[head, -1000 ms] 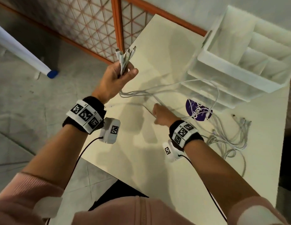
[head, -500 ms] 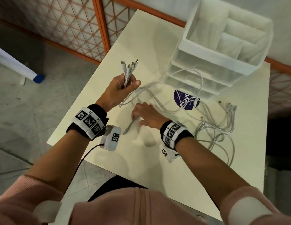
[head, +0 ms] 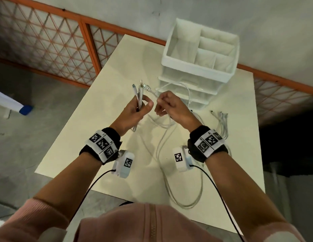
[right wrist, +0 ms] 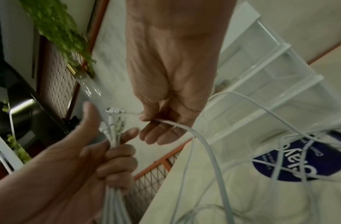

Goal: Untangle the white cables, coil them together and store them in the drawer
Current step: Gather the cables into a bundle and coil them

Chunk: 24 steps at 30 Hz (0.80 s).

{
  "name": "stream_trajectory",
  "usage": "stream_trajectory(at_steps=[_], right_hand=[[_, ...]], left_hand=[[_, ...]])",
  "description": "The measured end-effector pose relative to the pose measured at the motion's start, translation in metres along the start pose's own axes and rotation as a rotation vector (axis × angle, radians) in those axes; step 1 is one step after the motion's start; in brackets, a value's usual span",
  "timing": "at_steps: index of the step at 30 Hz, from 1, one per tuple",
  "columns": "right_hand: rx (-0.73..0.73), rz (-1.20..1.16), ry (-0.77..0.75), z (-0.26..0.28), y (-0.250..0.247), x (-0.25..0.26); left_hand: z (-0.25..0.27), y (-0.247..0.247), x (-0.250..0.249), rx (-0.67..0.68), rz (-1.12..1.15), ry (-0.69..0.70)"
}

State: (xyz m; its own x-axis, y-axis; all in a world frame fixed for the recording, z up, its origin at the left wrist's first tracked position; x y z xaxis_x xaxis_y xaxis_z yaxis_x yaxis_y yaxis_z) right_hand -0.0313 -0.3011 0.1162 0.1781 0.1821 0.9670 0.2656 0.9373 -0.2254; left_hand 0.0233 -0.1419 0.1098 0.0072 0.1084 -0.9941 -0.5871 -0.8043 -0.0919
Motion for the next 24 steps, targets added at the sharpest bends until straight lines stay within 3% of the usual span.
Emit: stream_trajectory(at_steps=[9, 15, 18, 21, 24], right_hand=[[-0.052, -0.095, 0.038, 0.022, -0.001, 0.007], [0.195, 0.2, 0.065, 0.034, 0.001, 0.014], [0.191, 0.222, 0.069, 0.036, -0.004, 0.011], [0.156, 0.483, -0.018, 0.039, -0.016, 0.0], [0.121, 0.703, -0.004, 0.046, -0.039, -0.017]], left_hand=[[0.001, 0.044, -0.024, -0.096, 0.163, -0.01], [-0.005, 0.049, -0.042, -0.033, 0.254, 0.034], [-0.006, 0.05, -0.061, 0.039, 0.328, 0.112], [-0.006, 0.045, -0.075, 0.062, 0.337, 0.163], [-0.006, 0.035, -0.084, 0.047, 0.317, 0.182]])
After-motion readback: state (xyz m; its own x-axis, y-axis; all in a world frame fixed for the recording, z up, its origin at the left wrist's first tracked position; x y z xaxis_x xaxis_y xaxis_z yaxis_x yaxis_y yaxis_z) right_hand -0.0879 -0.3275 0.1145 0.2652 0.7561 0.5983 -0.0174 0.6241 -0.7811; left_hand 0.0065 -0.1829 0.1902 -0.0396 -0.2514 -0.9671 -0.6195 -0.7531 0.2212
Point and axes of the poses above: each hand's wrist, its own z-axis away from the middle knuckle, its own y-axis out of the palm, x = y × z, the point moved 1 cm from there along -z, towards the middle knuckle, and after that the axes turned 7 degrees about -x, right-handed, at the moved point
